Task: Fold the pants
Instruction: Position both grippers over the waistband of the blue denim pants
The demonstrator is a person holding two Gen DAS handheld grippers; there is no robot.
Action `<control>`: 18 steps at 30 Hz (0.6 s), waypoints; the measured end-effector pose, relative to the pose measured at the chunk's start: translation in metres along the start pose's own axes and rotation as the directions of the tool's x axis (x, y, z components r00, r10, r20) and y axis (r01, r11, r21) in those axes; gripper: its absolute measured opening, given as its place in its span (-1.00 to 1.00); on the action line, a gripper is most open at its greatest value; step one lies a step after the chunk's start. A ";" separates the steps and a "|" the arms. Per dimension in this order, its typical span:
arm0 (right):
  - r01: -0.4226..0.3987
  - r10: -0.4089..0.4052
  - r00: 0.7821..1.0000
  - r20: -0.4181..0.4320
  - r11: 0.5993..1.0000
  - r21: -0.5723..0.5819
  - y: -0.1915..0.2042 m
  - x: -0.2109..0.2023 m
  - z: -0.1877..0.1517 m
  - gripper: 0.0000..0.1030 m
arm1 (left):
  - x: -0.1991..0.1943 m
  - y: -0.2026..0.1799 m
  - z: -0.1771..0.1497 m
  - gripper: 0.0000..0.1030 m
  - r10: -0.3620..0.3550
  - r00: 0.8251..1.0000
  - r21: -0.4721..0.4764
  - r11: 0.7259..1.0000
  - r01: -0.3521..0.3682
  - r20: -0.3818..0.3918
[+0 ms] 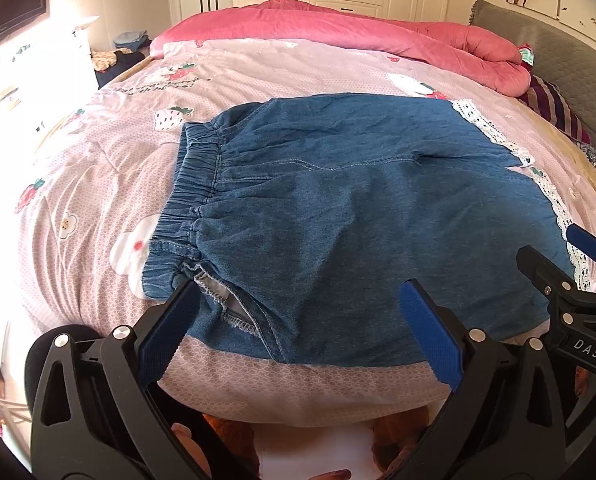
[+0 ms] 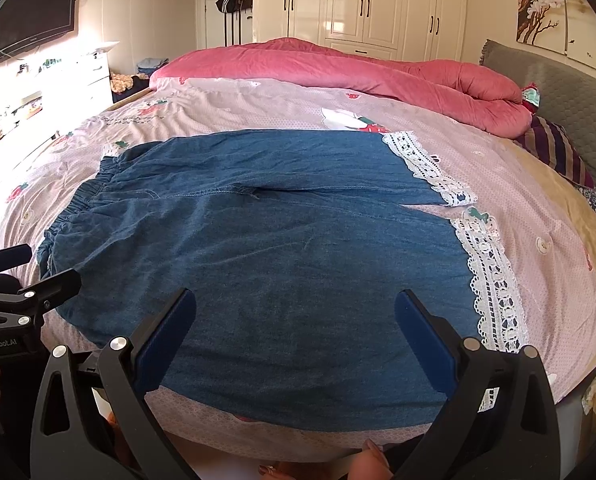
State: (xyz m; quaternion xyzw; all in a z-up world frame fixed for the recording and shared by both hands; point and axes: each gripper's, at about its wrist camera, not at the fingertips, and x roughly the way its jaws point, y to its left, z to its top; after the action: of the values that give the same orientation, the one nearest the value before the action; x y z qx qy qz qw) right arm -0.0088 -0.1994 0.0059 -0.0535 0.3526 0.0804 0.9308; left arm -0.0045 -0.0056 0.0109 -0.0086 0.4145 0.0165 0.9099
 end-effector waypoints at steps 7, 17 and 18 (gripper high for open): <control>0.000 0.000 1.000 -0.002 1.000 0.004 0.000 0.000 0.000 0.92 | -0.001 0.000 0.000 0.83 -0.001 1.000 0.005 1.000 0.001 0.001; -0.001 0.001 1.000 0.000 1.000 0.003 -0.001 0.001 0.001 0.92 | 0.000 0.001 0.000 0.83 -0.002 1.000 0.006 1.000 0.002 0.002; -0.001 0.001 1.000 0.000 1.000 0.003 -0.001 0.000 0.001 0.92 | 0.000 0.001 0.000 0.83 -0.002 1.000 0.006 1.000 0.002 0.001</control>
State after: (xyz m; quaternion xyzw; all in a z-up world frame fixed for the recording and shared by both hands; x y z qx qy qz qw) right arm -0.0079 -0.2000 0.0061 -0.0519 0.3528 0.0804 0.9308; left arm -0.0043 -0.0050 0.0114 -0.0064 0.4141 0.0145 0.9101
